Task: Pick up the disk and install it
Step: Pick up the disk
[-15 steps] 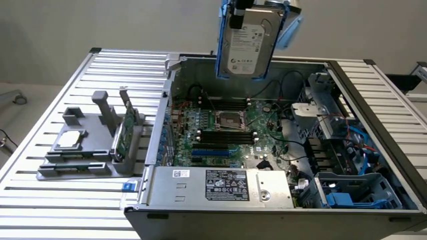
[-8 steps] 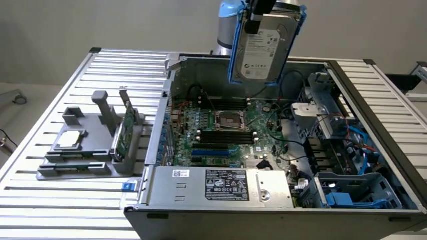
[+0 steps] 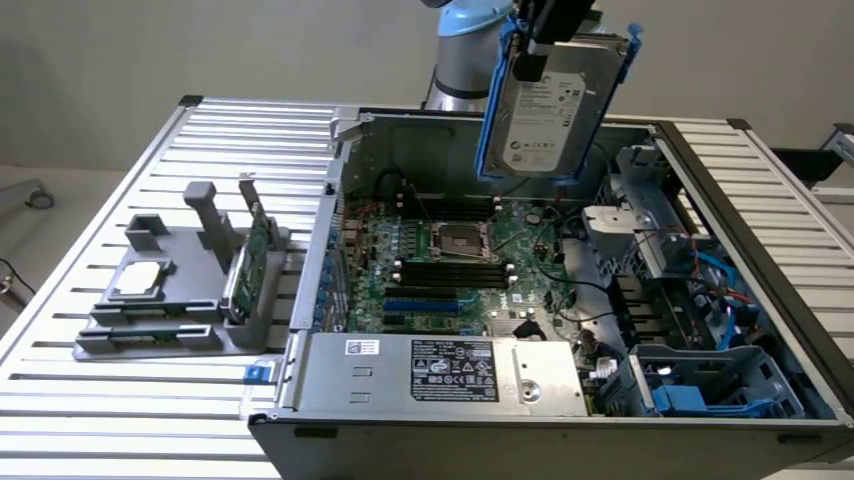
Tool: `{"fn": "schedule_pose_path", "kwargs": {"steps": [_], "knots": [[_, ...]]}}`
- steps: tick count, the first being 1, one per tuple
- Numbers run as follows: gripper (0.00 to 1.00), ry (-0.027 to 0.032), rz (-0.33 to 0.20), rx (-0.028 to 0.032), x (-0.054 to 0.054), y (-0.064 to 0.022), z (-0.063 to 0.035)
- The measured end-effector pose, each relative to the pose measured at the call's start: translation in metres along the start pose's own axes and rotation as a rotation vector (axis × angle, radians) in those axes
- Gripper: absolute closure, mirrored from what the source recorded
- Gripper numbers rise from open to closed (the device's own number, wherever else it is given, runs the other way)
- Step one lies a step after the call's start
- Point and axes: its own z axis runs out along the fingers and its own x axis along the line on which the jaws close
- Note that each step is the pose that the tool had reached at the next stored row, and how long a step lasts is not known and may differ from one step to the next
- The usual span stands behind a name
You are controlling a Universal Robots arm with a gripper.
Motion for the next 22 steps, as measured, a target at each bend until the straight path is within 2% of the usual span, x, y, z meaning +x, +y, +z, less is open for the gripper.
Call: {"fn": "schedule_pose_path", "kwargs": {"steps": [14, 22], "knots": [[0.67, 0.0000, 0.001, -0.0003, 0.030, -0.0149, 0.0010], [0.67, -0.0003, 0.001, -0.0030, 0.047, -0.0241, 0.0007]]}}
